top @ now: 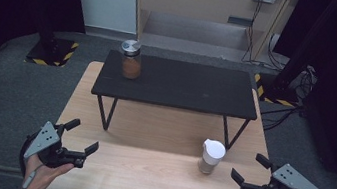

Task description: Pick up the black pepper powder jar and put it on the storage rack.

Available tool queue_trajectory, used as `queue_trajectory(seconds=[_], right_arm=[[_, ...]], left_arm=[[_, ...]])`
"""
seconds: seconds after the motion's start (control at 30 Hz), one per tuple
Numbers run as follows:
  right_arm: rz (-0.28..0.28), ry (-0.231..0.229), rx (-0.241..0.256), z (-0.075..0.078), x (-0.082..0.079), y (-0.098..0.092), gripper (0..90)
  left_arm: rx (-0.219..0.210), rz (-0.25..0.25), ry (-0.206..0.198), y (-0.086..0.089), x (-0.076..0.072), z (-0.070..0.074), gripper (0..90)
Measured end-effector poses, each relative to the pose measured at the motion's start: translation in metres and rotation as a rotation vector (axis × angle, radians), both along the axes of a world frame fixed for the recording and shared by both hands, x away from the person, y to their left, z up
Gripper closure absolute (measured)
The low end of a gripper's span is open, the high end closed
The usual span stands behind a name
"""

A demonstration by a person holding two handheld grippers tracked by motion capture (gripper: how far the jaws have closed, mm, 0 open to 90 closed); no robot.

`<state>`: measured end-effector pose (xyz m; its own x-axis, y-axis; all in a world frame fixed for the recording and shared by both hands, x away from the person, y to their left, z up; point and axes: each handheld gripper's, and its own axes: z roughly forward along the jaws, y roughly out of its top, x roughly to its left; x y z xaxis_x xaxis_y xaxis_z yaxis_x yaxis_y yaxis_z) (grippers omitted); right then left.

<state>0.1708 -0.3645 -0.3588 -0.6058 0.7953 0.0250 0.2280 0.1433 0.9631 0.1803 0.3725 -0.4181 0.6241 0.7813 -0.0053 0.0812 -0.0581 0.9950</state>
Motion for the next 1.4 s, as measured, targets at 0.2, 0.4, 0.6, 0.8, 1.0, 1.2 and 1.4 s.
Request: queue_trajectory(seconds=[0.2, 0.4, 0.6, 0.8, 1.0, 1.2, 1.4], right_arm=[[0.022, 0.019, -0.022, -0.004, 0.018, 0.008, 2.7], [0.052, 0.038, -0.034, -0.011, 0.036, 0.014, 2.7], [0.081, 0.050, -0.054, -0.018, 0.054, 0.019, 2.8], [0.105, 0.064, -0.080, -0.025, 0.069, 0.023, 3.1], [0.121, 0.082, -0.090, -0.033, 0.084, 0.030, 3.8], [0.135, 0.097, -0.108, -0.040, 0.096, 0.036, 6.7], [0.143, 0.113, -0.113, -0.044, 0.105, 0.039, 14.2]], left_arm=[[-0.002, 0.005, 0.002, 0.001, 0.000, 0.000, 0.0], [0.003, 0.004, 0.002, 0.000, 0.000, 0.000, 0.0], [0.005, 0.004, 0.003, 0.000, 0.000, 0.000, 0.0], [0.007, 0.003, 0.004, 0.000, 0.001, 0.000, 0.0], [0.011, 0.000, 0.006, 0.000, 0.001, 0.000, 0.0], [0.011, 0.001, 0.007, 0.000, 0.002, 0.000, 0.0], [0.012, 0.001, 0.006, 0.000, 0.002, 0.000, 0.0]])
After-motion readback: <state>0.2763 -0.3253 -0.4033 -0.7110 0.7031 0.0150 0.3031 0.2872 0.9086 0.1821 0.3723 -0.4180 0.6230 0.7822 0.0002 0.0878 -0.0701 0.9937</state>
